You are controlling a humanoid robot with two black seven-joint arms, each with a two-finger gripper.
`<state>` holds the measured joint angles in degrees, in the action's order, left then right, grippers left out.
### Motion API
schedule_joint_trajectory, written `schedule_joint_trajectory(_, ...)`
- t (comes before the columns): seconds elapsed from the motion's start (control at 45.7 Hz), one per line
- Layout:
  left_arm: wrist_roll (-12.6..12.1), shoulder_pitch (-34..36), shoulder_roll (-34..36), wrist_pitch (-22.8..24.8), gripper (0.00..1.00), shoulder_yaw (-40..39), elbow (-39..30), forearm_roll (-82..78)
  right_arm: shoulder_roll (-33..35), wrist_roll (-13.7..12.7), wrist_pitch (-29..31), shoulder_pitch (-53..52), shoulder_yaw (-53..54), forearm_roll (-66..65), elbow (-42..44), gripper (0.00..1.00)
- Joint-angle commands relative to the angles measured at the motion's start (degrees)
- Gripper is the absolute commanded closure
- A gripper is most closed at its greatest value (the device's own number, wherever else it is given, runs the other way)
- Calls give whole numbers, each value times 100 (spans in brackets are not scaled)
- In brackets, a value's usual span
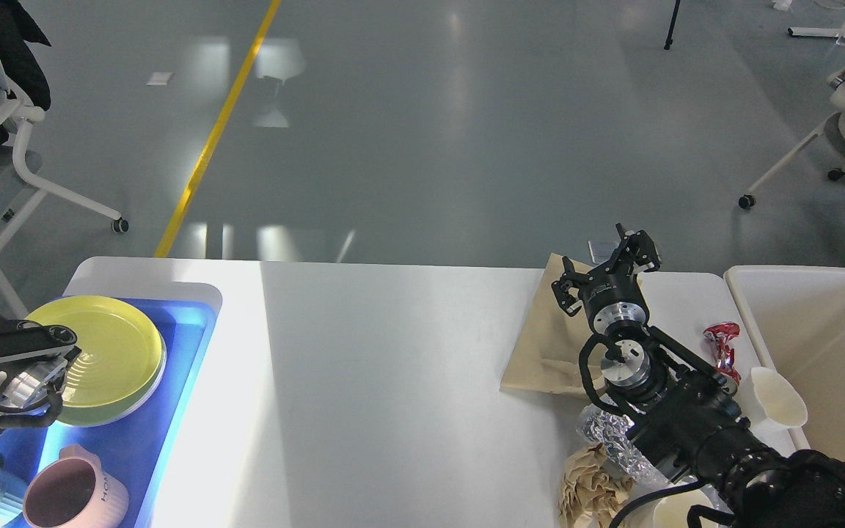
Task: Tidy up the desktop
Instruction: 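Lift the yellow plate and stack it onto the pale green plate, then release the yellow plate and raise the left gripper away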
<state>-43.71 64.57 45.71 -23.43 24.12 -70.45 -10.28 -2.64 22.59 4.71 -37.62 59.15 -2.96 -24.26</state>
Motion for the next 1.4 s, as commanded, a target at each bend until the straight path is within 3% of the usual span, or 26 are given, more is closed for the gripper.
schedule_joint_trajectory(0.0,73,-58,-53,-91,100,-4,40,0,0,0,4,0,0,6,0,0)
schedule_joint_trajectory(0.241,73,-85,-71,-91,94,-4,163,0,0,0,4,0,0,-3,0,0)
schedule_joint_trajectory(0.613,73,-164,-168,-83,76,5,269,9,0,0,4,0,0,-3,0,0)
schedule_joint_trajectory(0.723,73,-164,-194,-83,65,14,295,9,0,0,4,0,0,-3,0,0)
schedule_joint_trajectory(0.964,-23,-155,-194,49,33,5,251,88,0,0,4,0,0,6,0,0)
schedule_joint_trajectory(1.117,-93,-120,-107,558,23,-30,190,96,0,0,4,0,0,-3,0,0)
schedule_joint_trajectory(1.38,-190,-6,500,2271,6,-908,146,500,0,0,4,0,0,6,0,0)
